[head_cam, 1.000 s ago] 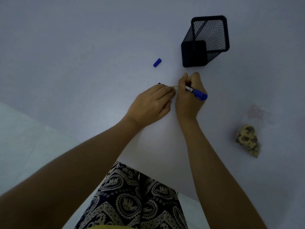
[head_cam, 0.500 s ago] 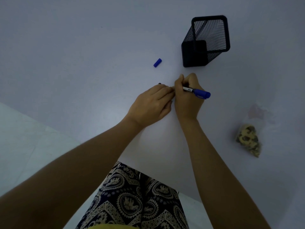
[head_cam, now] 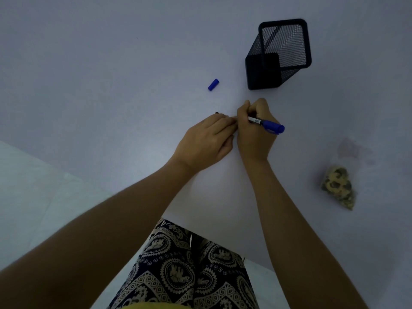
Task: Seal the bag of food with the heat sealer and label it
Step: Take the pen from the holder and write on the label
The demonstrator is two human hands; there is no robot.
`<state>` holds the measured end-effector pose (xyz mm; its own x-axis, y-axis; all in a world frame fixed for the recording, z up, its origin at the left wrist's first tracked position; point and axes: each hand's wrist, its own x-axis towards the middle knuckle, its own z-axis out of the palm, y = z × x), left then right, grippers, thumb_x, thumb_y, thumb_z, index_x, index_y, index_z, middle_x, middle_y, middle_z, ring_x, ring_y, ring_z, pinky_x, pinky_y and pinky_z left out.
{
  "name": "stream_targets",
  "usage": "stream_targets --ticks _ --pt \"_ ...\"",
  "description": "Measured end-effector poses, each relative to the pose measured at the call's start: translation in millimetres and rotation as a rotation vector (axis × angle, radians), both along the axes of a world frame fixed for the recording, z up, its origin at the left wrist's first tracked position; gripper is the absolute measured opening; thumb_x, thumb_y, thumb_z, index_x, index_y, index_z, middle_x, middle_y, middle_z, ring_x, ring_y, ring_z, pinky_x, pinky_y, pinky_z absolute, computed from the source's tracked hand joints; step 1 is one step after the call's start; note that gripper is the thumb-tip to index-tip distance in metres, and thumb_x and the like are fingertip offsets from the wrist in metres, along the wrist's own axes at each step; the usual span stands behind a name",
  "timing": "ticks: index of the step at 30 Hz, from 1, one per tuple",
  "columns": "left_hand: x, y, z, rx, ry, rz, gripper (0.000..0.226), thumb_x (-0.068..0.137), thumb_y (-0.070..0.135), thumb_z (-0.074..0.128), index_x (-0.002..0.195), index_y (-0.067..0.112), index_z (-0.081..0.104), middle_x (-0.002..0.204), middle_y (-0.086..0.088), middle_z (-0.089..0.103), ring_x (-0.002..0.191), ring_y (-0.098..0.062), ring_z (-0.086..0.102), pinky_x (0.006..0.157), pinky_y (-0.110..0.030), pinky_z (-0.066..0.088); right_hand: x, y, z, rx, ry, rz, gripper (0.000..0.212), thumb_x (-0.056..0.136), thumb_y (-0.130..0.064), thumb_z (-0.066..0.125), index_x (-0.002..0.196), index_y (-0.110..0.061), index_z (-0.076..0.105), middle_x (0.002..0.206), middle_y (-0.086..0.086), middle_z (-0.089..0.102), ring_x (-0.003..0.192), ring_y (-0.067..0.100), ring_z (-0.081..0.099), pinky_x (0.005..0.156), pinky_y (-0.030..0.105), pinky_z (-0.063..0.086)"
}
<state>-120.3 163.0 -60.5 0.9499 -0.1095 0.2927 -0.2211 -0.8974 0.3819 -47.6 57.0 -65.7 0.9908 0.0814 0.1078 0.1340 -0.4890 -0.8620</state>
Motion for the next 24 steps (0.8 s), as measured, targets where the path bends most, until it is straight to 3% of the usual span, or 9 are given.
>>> stream_targets --ticks 6,13,20,24 --pt "1.0 0.5 -2.6 0.002 0.005 0.003 0.029 0.091 0.018 0.055 0.114 0.003 0.066 0.111 -0.011 0.069 0.102 -0.024 0.064 0.093 -0.027 0.045 2.2 0.3 -0.3 -0.009 -0.025 -0.061 0.03 0.093 -0.013 0.054 0.067 -0.014 0.04 0.054 0.004 0.046 0.047 0.013 0.042 0.046 0.017 0.036" --pt "1.2 0.6 -4.9 0.008 -0.018 0.001 0.029 0.091 0.017 0.055 0.114 0.002 0.066 0.111 -0.012 0.069 0.101 -0.025 0.064 0.094 -0.028 0.045 2.1 0.6 -1.1 -0.022 -0.012 -0.08 0.031 0.092 -0.01 0.054 0.066 -0.014 0.039 0.051 -0.01 0.038 0.047 0.011 0.041 0.047 0.014 0.034" --pt "0.9 0.9 -2.3 0.013 -0.015 -0.003 0.031 0.091 0.018 0.053 0.113 0.002 0.067 0.111 -0.012 0.069 0.101 -0.025 0.064 0.092 -0.028 0.047 2.8 2.8 0.2 -0.05 -0.029 -0.105 0.034 0.093 -0.011 0.051 0.065 -0.019 0.035 0.053 -0.011 0.036 0.049 0.012 0.039 0.048 0.024 0.037" --pt "1.5 1.4 -1.8 0.018 -0.005 -0.008 0.031 0.091 0.018 0.053 0.114 0.002 0.067 0.111 -0.012 0.069 0.101 -0.025 0.064 0.092 -0.028 0.047 2.9 2.6 0.8 -0.04 -0.091 -0.094 0.03 0.095 -0.015 0.047 0.067 -0.016 0.036 0.056 0.0 0.041 0.051 0.014 0.039 0.049 0.023 0.036"
